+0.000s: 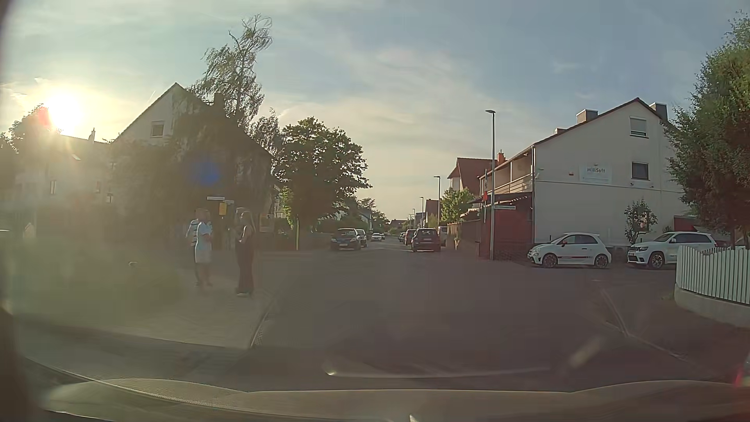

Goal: Follow the waypoints while adhering to traffic rules and regulations

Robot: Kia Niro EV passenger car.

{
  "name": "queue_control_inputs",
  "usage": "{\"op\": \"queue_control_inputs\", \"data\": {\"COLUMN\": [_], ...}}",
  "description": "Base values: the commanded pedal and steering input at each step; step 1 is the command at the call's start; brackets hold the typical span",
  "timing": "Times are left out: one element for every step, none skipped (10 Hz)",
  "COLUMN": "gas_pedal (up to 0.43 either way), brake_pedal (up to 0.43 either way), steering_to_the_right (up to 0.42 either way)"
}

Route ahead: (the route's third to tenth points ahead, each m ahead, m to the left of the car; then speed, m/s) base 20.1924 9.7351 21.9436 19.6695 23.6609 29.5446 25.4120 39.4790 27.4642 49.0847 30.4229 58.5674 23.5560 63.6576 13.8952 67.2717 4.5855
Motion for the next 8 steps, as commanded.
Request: {"op": "queue_control_inputs", "data": {"gas_pedal": [0.0, 0.0, 0.0, 0.0, 0.0, 0.0, 0.0, 0.0], "brake_pedal": [0.256, 0.25, 0.244, 0.244, 0.244, 0.238, 0.226, 0.213], "steering_to_the_right": [0.108, 0.13, 0.155, 0.183, 0.205, 0.223, 0.238, 0.245]}}
